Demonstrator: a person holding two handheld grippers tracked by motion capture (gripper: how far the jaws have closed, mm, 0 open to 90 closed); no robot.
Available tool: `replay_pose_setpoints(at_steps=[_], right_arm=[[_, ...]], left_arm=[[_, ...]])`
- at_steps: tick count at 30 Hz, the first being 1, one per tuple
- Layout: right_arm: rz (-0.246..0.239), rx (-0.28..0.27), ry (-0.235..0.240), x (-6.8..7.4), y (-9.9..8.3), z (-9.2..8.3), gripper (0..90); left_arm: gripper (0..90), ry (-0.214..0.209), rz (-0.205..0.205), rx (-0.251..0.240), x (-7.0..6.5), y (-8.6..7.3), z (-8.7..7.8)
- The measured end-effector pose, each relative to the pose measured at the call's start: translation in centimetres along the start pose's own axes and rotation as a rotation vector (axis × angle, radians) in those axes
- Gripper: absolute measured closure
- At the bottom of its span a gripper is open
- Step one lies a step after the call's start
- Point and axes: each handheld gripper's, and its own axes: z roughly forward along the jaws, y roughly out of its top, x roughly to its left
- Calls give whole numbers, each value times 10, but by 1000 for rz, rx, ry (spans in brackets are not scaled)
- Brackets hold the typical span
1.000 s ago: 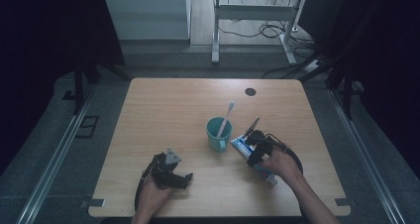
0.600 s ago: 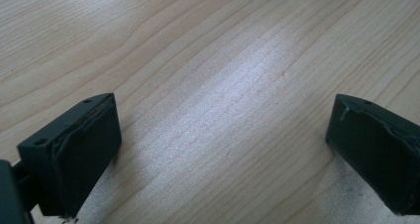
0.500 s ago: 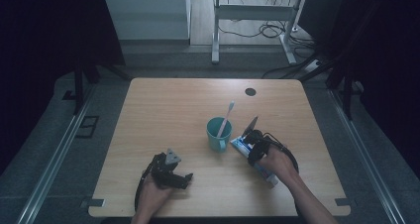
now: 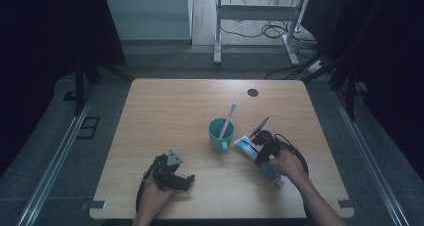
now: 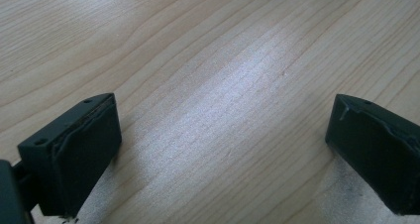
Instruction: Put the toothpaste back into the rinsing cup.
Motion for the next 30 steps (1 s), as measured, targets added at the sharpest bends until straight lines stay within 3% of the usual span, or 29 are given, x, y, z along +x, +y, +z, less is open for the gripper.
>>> replay_pose_setpoints(at_steps=[15,30], right_arm=[[-38,-140,-21,4,-17,-21,701],[-58,-258,-12,11,-27,-41,700]], left_arm=[[8,0,1,0,0,0,0],[8,0,0,0,0,0,0]])
